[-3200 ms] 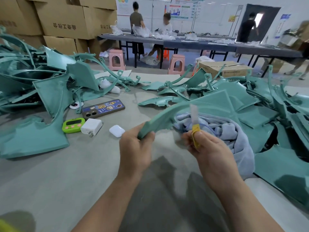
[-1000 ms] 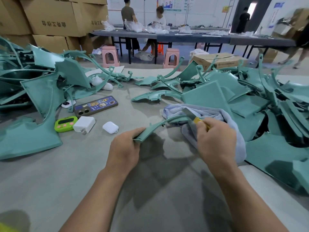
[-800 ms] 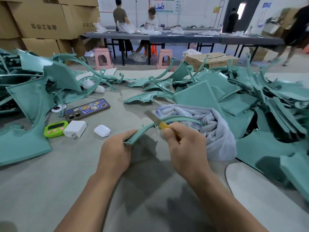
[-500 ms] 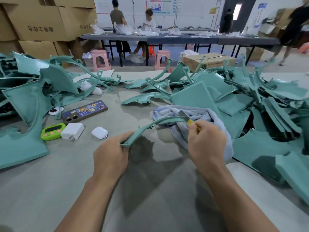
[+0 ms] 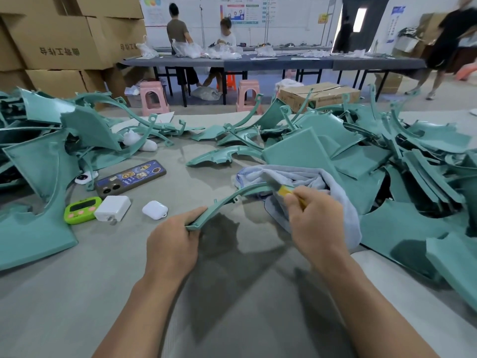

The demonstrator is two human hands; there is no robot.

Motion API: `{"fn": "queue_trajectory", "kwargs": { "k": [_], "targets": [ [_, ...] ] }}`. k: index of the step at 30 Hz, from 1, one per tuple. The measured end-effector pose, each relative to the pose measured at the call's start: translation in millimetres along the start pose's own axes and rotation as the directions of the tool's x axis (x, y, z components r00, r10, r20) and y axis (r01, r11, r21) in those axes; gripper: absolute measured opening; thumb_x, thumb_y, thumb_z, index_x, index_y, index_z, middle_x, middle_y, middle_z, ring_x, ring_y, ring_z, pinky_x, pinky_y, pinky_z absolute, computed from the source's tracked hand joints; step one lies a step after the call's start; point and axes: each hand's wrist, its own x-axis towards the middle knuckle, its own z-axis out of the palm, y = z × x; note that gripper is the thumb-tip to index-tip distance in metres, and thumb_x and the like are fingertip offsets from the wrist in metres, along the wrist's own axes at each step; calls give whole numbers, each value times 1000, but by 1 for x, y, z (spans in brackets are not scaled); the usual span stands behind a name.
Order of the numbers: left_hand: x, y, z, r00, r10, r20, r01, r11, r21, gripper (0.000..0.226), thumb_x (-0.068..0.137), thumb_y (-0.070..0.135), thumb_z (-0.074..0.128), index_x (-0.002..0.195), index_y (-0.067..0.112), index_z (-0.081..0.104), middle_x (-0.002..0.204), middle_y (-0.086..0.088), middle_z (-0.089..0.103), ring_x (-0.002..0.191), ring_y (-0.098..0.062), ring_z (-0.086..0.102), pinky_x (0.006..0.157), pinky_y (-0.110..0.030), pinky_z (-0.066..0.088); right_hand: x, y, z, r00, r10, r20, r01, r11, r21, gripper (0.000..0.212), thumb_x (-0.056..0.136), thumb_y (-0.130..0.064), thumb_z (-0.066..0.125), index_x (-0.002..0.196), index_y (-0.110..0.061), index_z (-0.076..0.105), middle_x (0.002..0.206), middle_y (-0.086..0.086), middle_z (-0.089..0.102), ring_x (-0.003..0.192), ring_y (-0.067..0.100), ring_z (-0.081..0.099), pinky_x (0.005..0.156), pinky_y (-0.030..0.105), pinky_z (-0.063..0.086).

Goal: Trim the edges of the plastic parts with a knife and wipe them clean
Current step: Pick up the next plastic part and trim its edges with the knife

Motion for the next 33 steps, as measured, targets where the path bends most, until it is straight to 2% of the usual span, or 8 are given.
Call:
{"fn": "queue_trajectory", "kwargs": {
  "k": [5, 9, 11, 16, 19, 21, 25, 33],
  "targets": [
    [0, -1, -1, 1000, 8, 8, -8, 1000, 21, 48, 84, 33, 43, 121, 53, 67, 110, 13, 75, 102, -26, 68, 72, -32, 50, -25, -25, 13, 929, -298, 221, 281, 954, 106, 28, 94, -29, 59, 70, -20, 47, 58, -4, 45, 57, 14, 40, 55, 28, 35],
    [0, 1, -1, 1000, 8, 6, -8, 1000, 12, 47, 84, 33, 44, 120, 50, 69, 109, 11, 76, 101, -28, 68, 74, -36, 54, -7, -8, 8, 990, -87, 106, 85, 996, 27, 33, 97, -24, 64, 68, -9, 56, 55, 2, 49, 60, 22, 44, 60, 36, 36],
    [1, 1, 0, 1000, 12, -11, -12, 1000, 10, 48, 83, 31, 44, 119, 50, 69, 107, 11, 76, 100, -29, 67, 71, -34, 51, -5, -3, 2, 993, -106, 48, 104, 993, 53, 33, 97, -23, 65, 68, -7, 58, 57, 5, 51, 61, 23, 45, 60, 32, 35],
    [1, -1, 0, 999, 51, -5, -51, 998, 39, 50, 82, 28, 43, 119, 54, 67, 99, 10, 76, 93, -31, 66, 65, -32, 47, -22, -20, 9, 942, -285, 178, 281, 958, 49, 31, 94, -31, 57, 68, -20, 46, 59, -1, 45, 61, 21, 42, 58, 31, 35],
    [1, 2, 0, 998, 60, -8, -59, 998, 38, 51, 82, 30, 44, 121, 59, 57, 98, 11, 76, 92, -30, 66, 65, -31, 45, -15, -19, 9, 972, -204, 115, 205, 979, 5, 36, 98, -26, 62, 67, -14, 46, 56, 0, 40, 60, 24, 40, 58, 38, 34],
    [1, 4, -1, 997, 67, -34, -67, 998, 10, 53, 82, 30, 46, 122, 65, 46, 99, 13, 74, 90, -28, 66, 64, -29, 44, -17, -18, 7, 971, -209, 113, 202, 977, 67, 37, 97, -26, 64, 66, -13, 47, 56, 1, 41, 59, 21, 39, 55, 30, 32],
    [1, 3, -1, 998, 60, -22, -59, 998, 26, 48, 81, 31, 45, 117, 56, 65, 98, 11, 76, 91, -31, 67, 63, -29, 42, -20, -23, 8, 958, -239, 161, 239, 971, 19, 37, 98, -27, 61, 66, -15, 47, 56, 1, 45, 60, 22, 42, 56, 33, 31],
    [1, 4, -2, 999, 40, -10, -40, 999, 14, 48, 82, 33, 42, 115, 57, 67, 101, 12, 76, 93, -29, 66, 65, -28, 40, -20, -21, 9, 978, -163, 132, 152, 985, 86, 36, 95, -29, 61, 65, -10, 52, 55, 2, 45, 60, 19, 41, 57, 32, 34]
  ]
}}
